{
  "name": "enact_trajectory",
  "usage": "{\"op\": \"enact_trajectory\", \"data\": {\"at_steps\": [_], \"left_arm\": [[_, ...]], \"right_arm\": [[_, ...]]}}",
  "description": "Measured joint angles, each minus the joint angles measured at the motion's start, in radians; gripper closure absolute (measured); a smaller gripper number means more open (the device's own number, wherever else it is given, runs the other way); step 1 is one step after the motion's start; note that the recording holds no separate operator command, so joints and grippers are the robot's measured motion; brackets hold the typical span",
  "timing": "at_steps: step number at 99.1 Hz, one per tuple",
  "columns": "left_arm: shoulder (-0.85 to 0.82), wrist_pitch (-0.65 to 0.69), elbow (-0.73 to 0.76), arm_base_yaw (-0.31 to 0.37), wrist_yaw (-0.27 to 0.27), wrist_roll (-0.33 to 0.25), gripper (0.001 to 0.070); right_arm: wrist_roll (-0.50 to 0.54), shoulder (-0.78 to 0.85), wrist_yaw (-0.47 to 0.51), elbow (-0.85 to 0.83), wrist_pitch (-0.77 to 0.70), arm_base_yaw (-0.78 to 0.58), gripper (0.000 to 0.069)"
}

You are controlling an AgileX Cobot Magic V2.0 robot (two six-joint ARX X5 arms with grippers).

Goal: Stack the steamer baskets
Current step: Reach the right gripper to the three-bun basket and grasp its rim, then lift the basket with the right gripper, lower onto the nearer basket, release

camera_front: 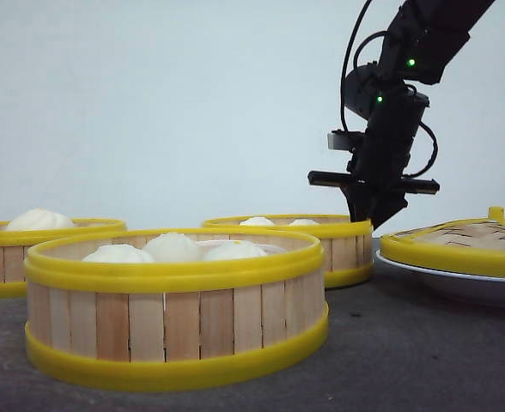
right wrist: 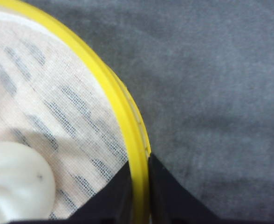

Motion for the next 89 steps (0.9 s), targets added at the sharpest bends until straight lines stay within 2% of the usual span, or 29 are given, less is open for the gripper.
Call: {"op": "enact_trajectory", "data": {"at_steps": [15, 29, 48, 66, 77, 89], "left_arm": [[-0.01, -0.025, 0.0, 0.0, 0.0, 0.0, 0.0241], [-0.047, -0.03, 0.0, 0.0, 0.0, 0.0, 0.0241], [-0.112, -0.033, 0.0, 0.0, 0.0, 0.0, 0.0241], [-0.148, -0.071, 0.0, 0.0, 0.0, 0.0, 0.0241], [-0.151, -0.109, 0.0, 0.0, 0.0, 0.0, 0.0241], [-0.151, -0.133, 0.0, 0.0, 0.0, 0.0, 0.0241]], "right_arm": [[0.003, 0.0, -0.008, 0.134, -0.119, -0.008, 0.0668], [0.002, -0.056, -0.058, 0.212, -0.192, -0.016, 0.0668], [-0.035, -0.247, -0.126, 0.237, -0.241, -0.011, 0.0668], [-0.119, -0.415, -0.159, 0.252, -0.374, 0.036, 0.0668], [-0.169, -0.458, -0.159, 0.252, -0.451, 0.077, 0.0668], [-0.2, -0.466, -0.156, 0.251, -0.467, 0.135, 0.0668]]}}
